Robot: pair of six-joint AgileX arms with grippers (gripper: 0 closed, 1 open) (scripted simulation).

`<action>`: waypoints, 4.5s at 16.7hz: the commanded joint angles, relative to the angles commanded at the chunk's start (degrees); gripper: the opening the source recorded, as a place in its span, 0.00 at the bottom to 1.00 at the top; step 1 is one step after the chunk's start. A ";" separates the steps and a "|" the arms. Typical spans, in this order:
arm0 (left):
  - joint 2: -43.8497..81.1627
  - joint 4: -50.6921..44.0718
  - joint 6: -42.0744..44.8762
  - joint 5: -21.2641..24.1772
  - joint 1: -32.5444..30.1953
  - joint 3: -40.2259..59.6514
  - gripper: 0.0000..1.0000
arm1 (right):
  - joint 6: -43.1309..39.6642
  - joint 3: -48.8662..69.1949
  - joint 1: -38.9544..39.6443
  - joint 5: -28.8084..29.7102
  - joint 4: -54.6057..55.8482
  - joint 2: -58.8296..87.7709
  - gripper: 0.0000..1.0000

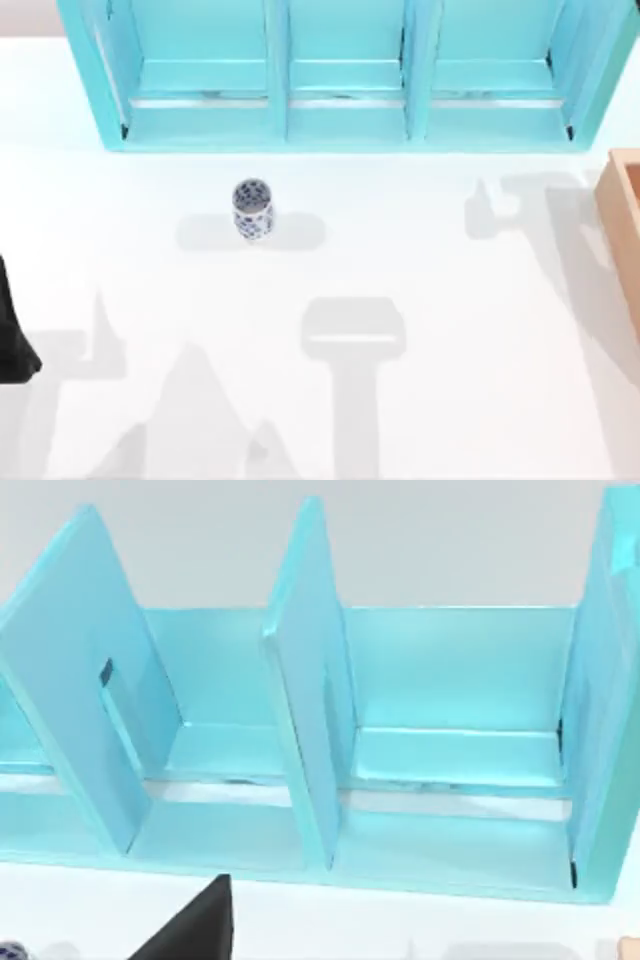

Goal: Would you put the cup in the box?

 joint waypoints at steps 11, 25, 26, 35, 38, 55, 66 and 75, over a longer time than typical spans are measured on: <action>0.00 0.00 0.00 0.00 0.00 0.00 1.00 | 17.35 65.49 17.59 6.90 -35.94 63.69 1.00; 0.00 0.00 0.00 0.00 0.00 0.00 1.00 | 33.65 99.90 23.45 5.87 -54.26 97.41 1.00; 0.00 0.00 0.00 0.00 0.00 0.00 1.00 | 33.65 99.90 23.45 5.87 -54.26 97.41 1.00; 0.00 0.00 0.00 0.00 0.00 0.00 1.00 | 32.54 105.86 22.32 5.68 -53.08 104.12 1.00; 0.00 0.00 0.00 0.00 0.00 0.00 1.00 | 31.37 111.86 21.15 5.47 -51.67 111.76 1.00; 0.00 0.00 0.00 0.00 0.00 0.00 1.00 | 30.59 115.45 20.38 5.32 -50.75 115.68 0.25; 0.00 0.00 0.00 0.00 0.00 0.00 1.00 | 30.59 115.45 20.38 5.32 -50.75 115.68 0.00; 0.00 0.00 0.00 0.00 0.00 0.00 1.00 | 20.17 99.34 13.94 -0.51 -46.72 99.31 0.00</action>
